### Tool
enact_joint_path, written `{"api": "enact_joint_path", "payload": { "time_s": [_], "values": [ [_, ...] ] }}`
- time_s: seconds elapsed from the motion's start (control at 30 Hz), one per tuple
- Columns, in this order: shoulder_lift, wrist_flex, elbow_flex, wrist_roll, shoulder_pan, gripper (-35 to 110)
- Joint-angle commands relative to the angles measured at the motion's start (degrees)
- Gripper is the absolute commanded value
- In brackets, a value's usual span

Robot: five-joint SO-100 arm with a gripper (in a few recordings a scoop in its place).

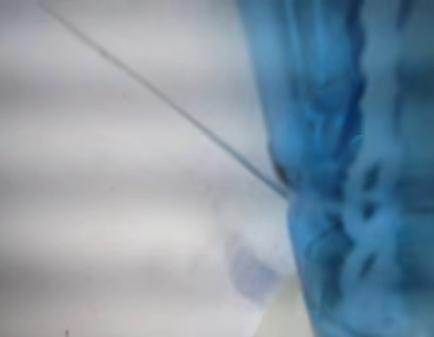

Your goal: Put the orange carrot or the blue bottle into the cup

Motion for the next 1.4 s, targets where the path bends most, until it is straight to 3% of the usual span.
{"api": "enact_joint_path", "payload": {
  "time_s": [0.0, 0.33, 1.37],
  "values": [
    [4.39, 0.44, -2.99, -4.04, 0.09, 50],
    [5.19, 0.26, -2.99, -11.87, -0.35, 50],
    [-4.92, 3.96, -15.29, -5.98, -2.81, 50]
  ]
}}
